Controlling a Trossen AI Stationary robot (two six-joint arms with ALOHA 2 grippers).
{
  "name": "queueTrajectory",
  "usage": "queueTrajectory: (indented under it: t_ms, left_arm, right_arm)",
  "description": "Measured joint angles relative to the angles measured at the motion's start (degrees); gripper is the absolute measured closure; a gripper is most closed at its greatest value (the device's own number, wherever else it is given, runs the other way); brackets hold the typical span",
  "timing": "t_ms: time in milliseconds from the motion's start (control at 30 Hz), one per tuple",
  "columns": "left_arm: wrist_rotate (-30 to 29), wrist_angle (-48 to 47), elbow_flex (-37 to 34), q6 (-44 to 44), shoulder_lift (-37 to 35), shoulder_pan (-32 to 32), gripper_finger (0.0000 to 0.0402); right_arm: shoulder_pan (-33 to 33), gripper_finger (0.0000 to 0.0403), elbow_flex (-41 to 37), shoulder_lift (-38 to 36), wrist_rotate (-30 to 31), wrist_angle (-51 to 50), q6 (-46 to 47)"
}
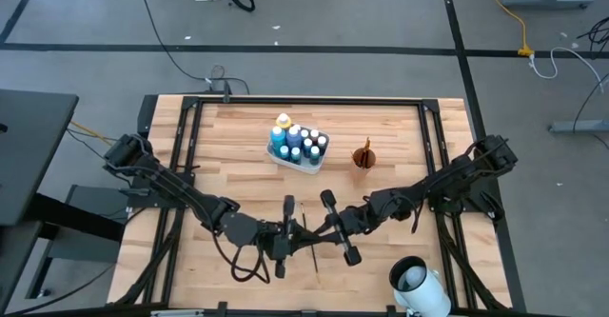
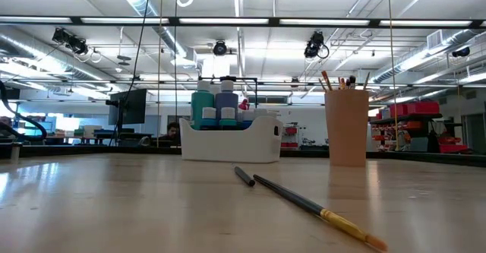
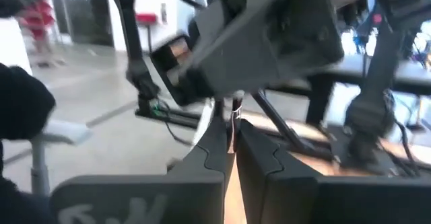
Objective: Pick & Place Paint Supplies
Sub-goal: Put the silver paintbrush into the cup
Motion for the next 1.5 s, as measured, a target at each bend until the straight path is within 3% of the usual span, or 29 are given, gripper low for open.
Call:
queueTrajectory:
  t_ms: [200,400,667,900,1033,1300,1500]
  left_arm:
    - [-4.2,-0.7,0.0,-3.7,0.0,-0.1,0.0332]
    - [-6.7,-0.6,0.0,-5.1,0.0,-0.1,0.03]
    - [-6.6,-3.6,0.0,-10.5,0.0,0.0,0.0296]
    - [-6.6,-4.3,0.0,-13.0,0.0,0.0,0.0298]
    - [-6.6,-4.3,0.0,-13.1,0.0,0.0,0.0299]
    - [-6.5,-4.5,0.0,-12.7,0.0,0.0,0.0302]
    - [-6.5,-4.5,0.0,-11.3,0.0,0.0,0.0303]
  right_arm:
    - [0.5,0.0381,0.0,-7.3,8.6,-15.7,-0.1]
    - [2.6,0.0383,0.0,-19.4,20.4,-34.2,-2.8]
    - [3.7,0.0375,0.0,-33.6,35.3,-52.7,-0.1]
    - [1.2,0.0382,0.0,-39.9,50.3,-68.2,4.8]
    - [-1.4,0.0381,-2.1,-39.8,50.6,-70.4,7.7]
    - [-7.1,0.0377,-14.3,-39.5,49.0,-58.1,7.7]
    - [-10.8,0.037,-21.5,-39.5,41.0,-50.2,7.7]
